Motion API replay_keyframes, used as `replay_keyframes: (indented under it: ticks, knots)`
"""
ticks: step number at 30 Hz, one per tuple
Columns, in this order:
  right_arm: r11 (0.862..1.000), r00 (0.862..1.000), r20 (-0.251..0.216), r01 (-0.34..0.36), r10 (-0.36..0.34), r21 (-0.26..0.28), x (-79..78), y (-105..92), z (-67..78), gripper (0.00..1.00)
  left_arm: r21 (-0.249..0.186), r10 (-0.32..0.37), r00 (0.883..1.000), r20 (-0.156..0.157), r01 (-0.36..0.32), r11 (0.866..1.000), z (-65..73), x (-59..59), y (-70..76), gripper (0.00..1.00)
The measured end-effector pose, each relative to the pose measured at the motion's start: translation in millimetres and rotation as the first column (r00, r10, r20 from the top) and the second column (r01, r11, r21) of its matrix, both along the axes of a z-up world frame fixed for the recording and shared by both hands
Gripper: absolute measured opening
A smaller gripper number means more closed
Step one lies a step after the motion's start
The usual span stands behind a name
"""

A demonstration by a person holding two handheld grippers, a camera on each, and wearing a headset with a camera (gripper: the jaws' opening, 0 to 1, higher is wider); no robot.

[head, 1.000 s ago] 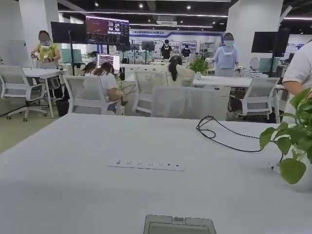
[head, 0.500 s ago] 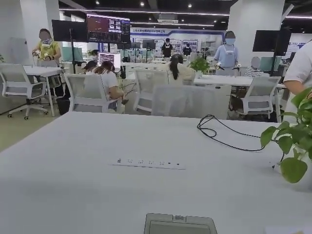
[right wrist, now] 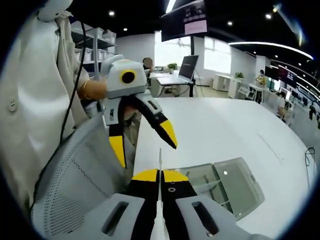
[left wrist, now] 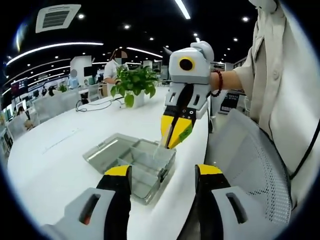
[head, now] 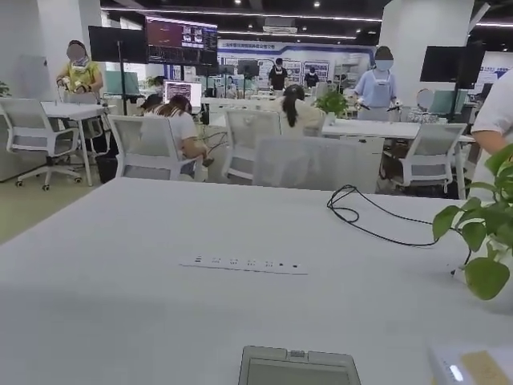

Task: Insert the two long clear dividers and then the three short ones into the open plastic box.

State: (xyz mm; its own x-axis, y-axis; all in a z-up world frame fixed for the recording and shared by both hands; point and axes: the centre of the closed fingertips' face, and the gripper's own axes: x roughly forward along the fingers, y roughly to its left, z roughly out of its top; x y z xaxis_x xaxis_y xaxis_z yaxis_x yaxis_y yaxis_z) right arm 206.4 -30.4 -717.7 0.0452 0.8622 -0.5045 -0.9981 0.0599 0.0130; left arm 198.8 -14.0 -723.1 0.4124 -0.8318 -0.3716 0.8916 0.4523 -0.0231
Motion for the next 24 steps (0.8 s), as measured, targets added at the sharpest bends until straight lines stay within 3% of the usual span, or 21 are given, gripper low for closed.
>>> replay_keyframes:
  ticks: [12, 16, 24]
  knots:
    - [0.991, 0.992, 0.003, 0.123, -0.123, -0.054, 35.1, -2.8, -10.9, 0.02, -0.012, 0.091, 0.996, -0.026, -0.091, 0.996, -7.2, 11.1, 6.1, 0.69]
    - [0.985, 0.988, 0.019, 0.154, -0.153, -0.075, 45.7, -4.8, -15.5, 0.02, -0.009, 0.109, 0.993, -0.035, -0.109, 0.994, -10.7, 14.3, 7.0, 0.72]
    - [0.974, 0.98, 0.001, 0.197, -0.198, -0.109, 60.4, -5.9, -25.9, 0.02, -0.022, 0.154, 0.987, -0.045, -0.155, 0.988, -14.6, 21.5, 8.7, 0.77]
